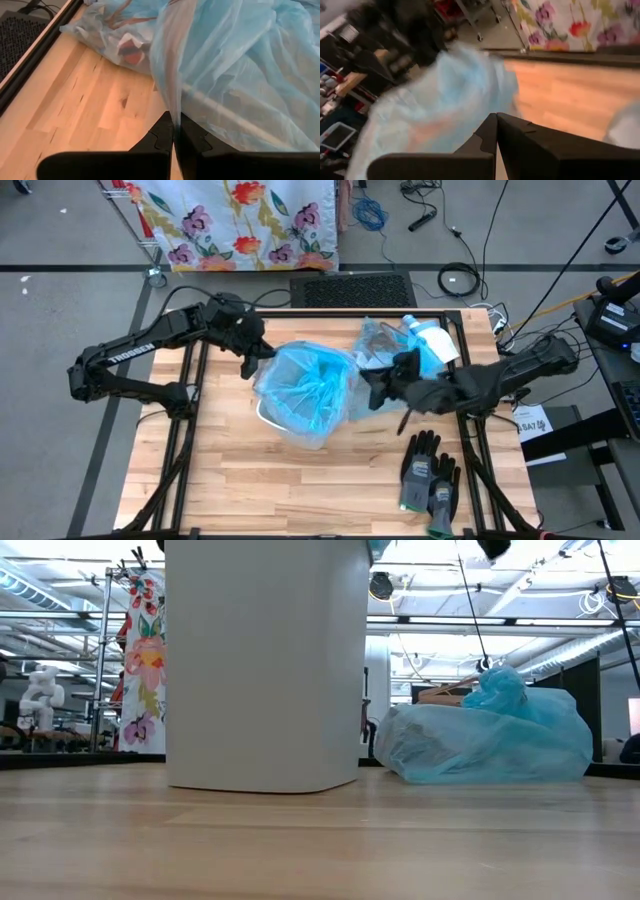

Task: Place trash/remove bag and relplace
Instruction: Insert the new blue trash bag into the white trash bin

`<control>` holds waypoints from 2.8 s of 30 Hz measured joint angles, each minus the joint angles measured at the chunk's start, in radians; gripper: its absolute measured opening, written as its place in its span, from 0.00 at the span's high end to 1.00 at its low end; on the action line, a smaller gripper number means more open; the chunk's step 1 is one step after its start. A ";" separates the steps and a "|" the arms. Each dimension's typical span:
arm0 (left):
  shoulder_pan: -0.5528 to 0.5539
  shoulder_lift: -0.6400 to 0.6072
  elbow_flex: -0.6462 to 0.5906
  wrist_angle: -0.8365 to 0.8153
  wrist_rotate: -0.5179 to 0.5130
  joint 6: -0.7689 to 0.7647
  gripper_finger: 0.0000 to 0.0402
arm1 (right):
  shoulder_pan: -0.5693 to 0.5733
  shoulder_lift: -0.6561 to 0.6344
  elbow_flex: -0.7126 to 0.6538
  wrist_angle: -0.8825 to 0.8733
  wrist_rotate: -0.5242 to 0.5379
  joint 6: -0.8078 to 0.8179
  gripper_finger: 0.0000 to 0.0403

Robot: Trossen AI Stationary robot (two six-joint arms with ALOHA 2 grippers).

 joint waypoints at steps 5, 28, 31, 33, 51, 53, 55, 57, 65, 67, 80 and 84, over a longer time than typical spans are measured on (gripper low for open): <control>0.000 -0.001 0.003 -0.002 0.000 0.007 0.96 | -0.046 -0.027 0.140 -0.114 -0.039 -0.127 1.00; 0.000 0.000 0.029 0.127 -0.088 -0.040 0.96 | -0.170 0.055 0.241 -0.157 -0.199 -0.355 1.00; 0.000 0.000 0.029 0.144 -0.088 -0.044 0.96 | -0.188 0.048 0.242 -0.079 -0.311 -0.432 1.00; 0.000 0.000 0.029 0.146 -0.090 -0.044 0.96 | -0.200 0.056 0.242 -0.071 -0.420 -0.443 1.00; 0.000 0.001 0.029 0.159 -0.115 -0.048 0.96 | -0.216 0.096 0.241 -0.296 -0.328 -0.319 1.00; 0.000 0.001 0.029 0.159 -0.122 -0.044 0.96 | -0.209 0.092 0.241 -0.269 -0.326 -0.334 1.00; 0.000 0.001 0.029 0.158 -0.140 -0.045 0.96 | -0.208 0.089 0.242 -0.224 -0.334 -0.363 1.00; 0.000 0.001 0.029 0.158 -0.144 -0.041 0.96 | -0.209 0.090 0.242 -0.194 -0.371 -0.389 1.00; 0.000 0.001 0.029 0.160 -0.145 -0.036 0.96 | -0.217 0.091 0.242 -0.314 -0.397 -0.326 1.00; 0.000 0.001 0.029 0.160 -0.145 -0.037 0.96 | -0.222 0.094 0.242 -0.322 -0.392 -0.320 1.00; 0.000 0.016 0.028 0.102 -0.239 -0.045 0.96 | -0.266 0.188 0.241 -0.260 -0.374 -0.350 1.00; -0.002 0.041 0.012 0.067 -0.231 -0.061 0.96 | -0.265 0.194 0.242 -0.270 -0.380 -0.330 1.00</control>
